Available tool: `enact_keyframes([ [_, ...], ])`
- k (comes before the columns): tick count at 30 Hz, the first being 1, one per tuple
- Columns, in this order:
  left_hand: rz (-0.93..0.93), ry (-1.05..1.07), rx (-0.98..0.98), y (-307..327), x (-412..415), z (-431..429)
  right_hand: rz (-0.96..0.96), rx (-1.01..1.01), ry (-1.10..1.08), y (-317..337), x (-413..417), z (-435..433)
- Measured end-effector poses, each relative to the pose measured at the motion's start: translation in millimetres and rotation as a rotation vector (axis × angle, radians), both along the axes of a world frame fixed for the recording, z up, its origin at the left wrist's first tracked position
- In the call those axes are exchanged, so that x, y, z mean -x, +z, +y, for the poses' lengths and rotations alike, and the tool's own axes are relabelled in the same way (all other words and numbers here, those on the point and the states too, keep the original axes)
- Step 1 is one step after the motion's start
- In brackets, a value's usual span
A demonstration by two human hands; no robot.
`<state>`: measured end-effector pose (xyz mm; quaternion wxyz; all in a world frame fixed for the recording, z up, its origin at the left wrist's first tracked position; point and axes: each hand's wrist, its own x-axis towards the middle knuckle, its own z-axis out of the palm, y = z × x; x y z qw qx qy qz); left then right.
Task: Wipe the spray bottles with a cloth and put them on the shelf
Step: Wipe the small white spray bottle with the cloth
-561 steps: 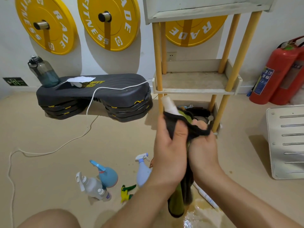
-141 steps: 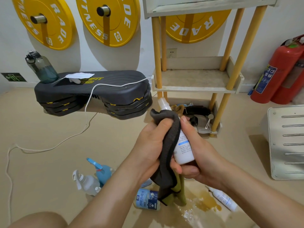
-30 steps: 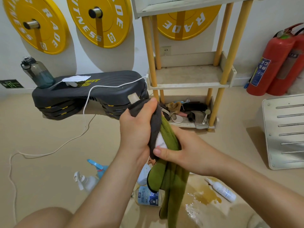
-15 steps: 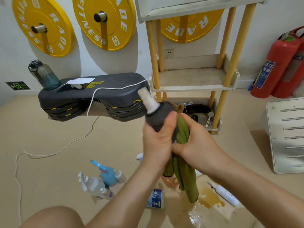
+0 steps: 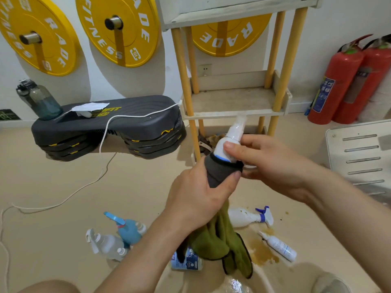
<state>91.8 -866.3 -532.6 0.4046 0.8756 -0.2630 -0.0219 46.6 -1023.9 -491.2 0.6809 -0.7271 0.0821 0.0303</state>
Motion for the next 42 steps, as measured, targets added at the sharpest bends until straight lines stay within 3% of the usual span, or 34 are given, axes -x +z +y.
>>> enact_keyframes([
  [3, -0.050, -0.076, -0.032, 9, -6, 6, -0.095, -0.041, -0.084, -5, -1, 2],
  [6, -0.217, -0.141, -0.056, 18, -16, 11, -0.126, -0.065, -0.198, -6, -2, 4],
  [10, -0.231, 0.034, -0.184, 26, -28, 21, -0.134, -0.181, -0.411, 9, 0, -8],
  [12, -0.112, 0.161, -0.177, 26, -31, 22, -0.159, -0.088, -0.369, 10, 1, -2],
  [17, 0.640, 0.080, 0.551, 36, -10, -5, -0.319, 0.181, -0.250, -26, -3, 55],
  [20, 0.796, -0.085, 0.597, 38, -9, -3, -0.289, 0.186, -0.388, -35, -15, 52],
  [25, 0.525, -0.385, 0.288, 32, -9, 10, -0.152, -0.239, -0.445, -29, -19, 35],
  [28, 0.111, -0.231, 0.087, 21, -9, 8, -0.146, -0.280, -0.388, -25, -15, 39],
  [30, 0.008, -0.153, 0.044, 13, -6, 6, -0.181, -0.243, -0.378, -23, -14, 42],
  [32, 0.049, -0.095, 0.138, 6, -4, 1, -0.230, -0.193, -0.384, -22, -11, 45],
  [35, 0.252, 0.066, 0.357, 8, -5, -6, -0.331, -0.054, -0.338, -26, -9, 55],
  [37, 0.519, 0.195, 0.592, 14, -5, -10, -0.370, 0.103, -0.279, -36, -8, 63],
  [39, 0.792, 0.194, 0.866, 22, -2, -13, -0.422, 0.291, -0.292, -42, -8, 67],
  [40, 0.837, 0.181, 0.947, 25, 1, -14, -0.456, 0.388, -0.312, -43, -9, 65],
  [42, 0.717, 0.157, 0.876, 21, 3, -17, -0.456, 0.402, -0.383, -41, -15, 57],
])
